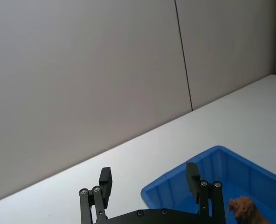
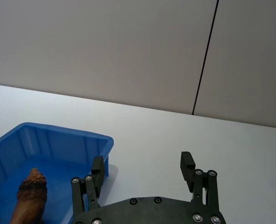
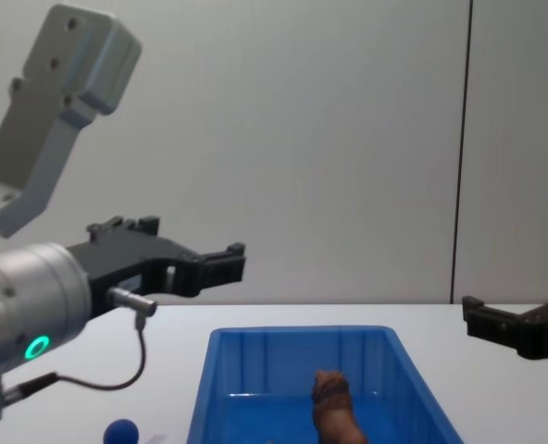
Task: Pick up the two dolls from the table and place them into the box.
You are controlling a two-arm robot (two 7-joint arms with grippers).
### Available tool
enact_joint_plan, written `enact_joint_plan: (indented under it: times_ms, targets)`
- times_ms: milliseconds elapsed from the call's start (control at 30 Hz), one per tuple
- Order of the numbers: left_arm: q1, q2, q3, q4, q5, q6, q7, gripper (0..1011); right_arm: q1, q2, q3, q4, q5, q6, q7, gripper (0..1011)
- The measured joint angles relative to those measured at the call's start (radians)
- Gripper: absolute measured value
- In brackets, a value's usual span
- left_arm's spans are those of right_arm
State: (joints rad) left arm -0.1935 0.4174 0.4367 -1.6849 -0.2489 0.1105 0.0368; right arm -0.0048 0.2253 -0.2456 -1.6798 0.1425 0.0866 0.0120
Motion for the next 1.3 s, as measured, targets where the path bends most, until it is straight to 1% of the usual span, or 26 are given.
enact_joint_plan:
  times_ms: [33, 100, 133, 267, 333, 433, 600, 900, 1033, 1300]
  targets:
    - [0.003, 0.003, -0.002, -0.004, -0.005, 0.007, 0.004, 1001, -0.001, 0.0, 0.0, 0.0, 0.0, 0.0, -0.001, 1001]
    - [0.02, 0.015, -0.008, -0.022, -0.03, 0.038, 0.023, 1001, -0.002, 0.001, 0.001, -0.002, 0.0, 0.0, -0.004, 1001]
    - [0.02, 0.015, -0.008, -0.022, -0.03, 0.038, 0.023, 1001, -0.002, 0.001, 0.001, -0.002, 0.0, 0.0, -0.004, 1001]
    - [0.043, 0.033, -0.019, -0.043, -0.067, 0.077, 0.049, 1001, -0.004, 0.002, 0.001, -0.003, -0.001, -0.001, -0.007, 1001]
    - [0.05, 0.038, -0.022, -0.047, -0.078, 0.088, 0.055, 1001, -0.004, 0.003, 0.002, -0.003, -0.001, -0.001, -0.008, 1001]
    - [0.065, 0.048, -0.029, -0.055, -0.107, 0.114, 0.069, 1001, -0.005, 0.003, 0.002, -0.004, -0.001, -0.001, -0.01, 1001]
    - [0.079, 0.057, -0.036, -0.056, -0.135, 0.139, 0.076, 1001, -0.006, 0.004, 0.002, -0.005, -0.001, -0.002, -0.011, 1001]
    - [0.09, 0.062, -0.045, -0.028, -0.171, 0.174, 0.066, 1001, -0.006, 0.004, 0.003, -0.005, -0.001, -0.002, -0.013, 1001]
    - [0.091, 0.061, -0.047, -0.014, -0.177, 0.184, 0.054, 1000, -0.007, 0.005, 0.003, -0.006, -0.001, -0.002, -0.013, 1001]
    - [0.086, 0.053, -0.049, 0.037, -0.186, 0.203, 0.02, 1000, -0.007, 0.005, 0.003, -0.006, -0.001, -0.001, -0.014, 1001]
